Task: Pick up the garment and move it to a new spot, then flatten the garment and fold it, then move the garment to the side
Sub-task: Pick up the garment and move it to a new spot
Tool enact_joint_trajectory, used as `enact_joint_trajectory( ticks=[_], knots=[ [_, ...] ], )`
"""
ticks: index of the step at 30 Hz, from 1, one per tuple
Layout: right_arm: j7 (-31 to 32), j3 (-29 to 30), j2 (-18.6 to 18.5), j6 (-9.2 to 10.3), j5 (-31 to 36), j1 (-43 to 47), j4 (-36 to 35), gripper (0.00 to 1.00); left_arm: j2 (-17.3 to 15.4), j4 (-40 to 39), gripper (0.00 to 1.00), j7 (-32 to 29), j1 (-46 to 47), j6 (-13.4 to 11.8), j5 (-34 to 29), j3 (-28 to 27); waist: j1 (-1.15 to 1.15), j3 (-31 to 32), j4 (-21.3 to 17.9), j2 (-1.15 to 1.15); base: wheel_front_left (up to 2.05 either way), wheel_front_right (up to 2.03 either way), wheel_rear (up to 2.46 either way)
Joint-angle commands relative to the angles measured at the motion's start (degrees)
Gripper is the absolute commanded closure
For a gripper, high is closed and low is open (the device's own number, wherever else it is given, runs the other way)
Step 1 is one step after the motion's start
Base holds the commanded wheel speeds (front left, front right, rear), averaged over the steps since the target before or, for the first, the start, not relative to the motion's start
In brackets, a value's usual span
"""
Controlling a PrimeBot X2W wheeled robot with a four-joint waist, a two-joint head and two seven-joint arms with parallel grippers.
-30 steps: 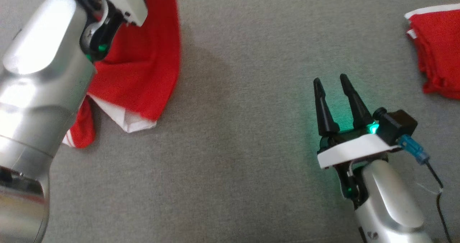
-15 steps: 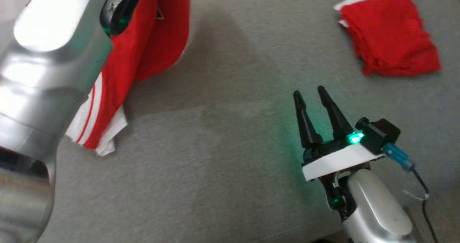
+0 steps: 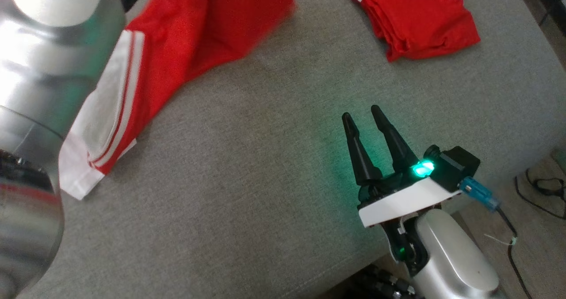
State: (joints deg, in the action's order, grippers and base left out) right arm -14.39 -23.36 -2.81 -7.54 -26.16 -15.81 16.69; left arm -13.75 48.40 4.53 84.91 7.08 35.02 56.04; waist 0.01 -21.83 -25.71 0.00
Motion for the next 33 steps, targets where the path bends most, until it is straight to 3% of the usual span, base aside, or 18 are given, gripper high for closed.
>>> enact_joint_trajectory(
  ticks=[1, 9, 19, 26, 33],
  knots=[
    [-0.6, -1.0, -0.1, 0.05, -0.4, -0.6, -2.2, 0.00, -1.3, 0.1, 0.00, 0.2, 3.7, 0.1, -0.4, -0.8, -0.01, -0.9, -0.3, 0.00, 0.00, 0.00, 0.00],
    [-0.6, 0.8, -0.1, 0.05, 0.7, -1.5, -2.1, 0.00, -1.0, 5.9, 0.00, 5.0, 3.2, 0.3, 1.6, -0.6, -0.01, -1.3, 3.3, 0.00, 0.00, 0.00, 0.00],
    [-0.6, 8.4, -0.1, 0.05, 5.0, -1.3, -1.0, 0.00, -3.1, 6.7, 0.00, 10.0, -3.5, 0.4, 6.0, -3.9, -0.01, 3.5, 13.6, 0.00, 0.00, 0.00, 0.00],
    [-0.6, 13.7, -0.1, 0.05, 8.3, 0.7, -0.1, 0.00, -6.2, 0.1, 0.00, 10.4, -15.0, -2.0, 7.6, -8.9, -0.01, 7.7, 20.8, 0.00, 0.00, 0.00, 0.00],
    [-0.6, 17.1, -0.1, 0.05, 10.9, 4.1, 0.7, 0.00, -8.4, -13.0, 0.00, 10.5, -37.8, -6.5, 8.1, -16.0, -0.01, 11.9, 26.0, 0.00, 0.00, 0.00, 0.00]
  ],
)
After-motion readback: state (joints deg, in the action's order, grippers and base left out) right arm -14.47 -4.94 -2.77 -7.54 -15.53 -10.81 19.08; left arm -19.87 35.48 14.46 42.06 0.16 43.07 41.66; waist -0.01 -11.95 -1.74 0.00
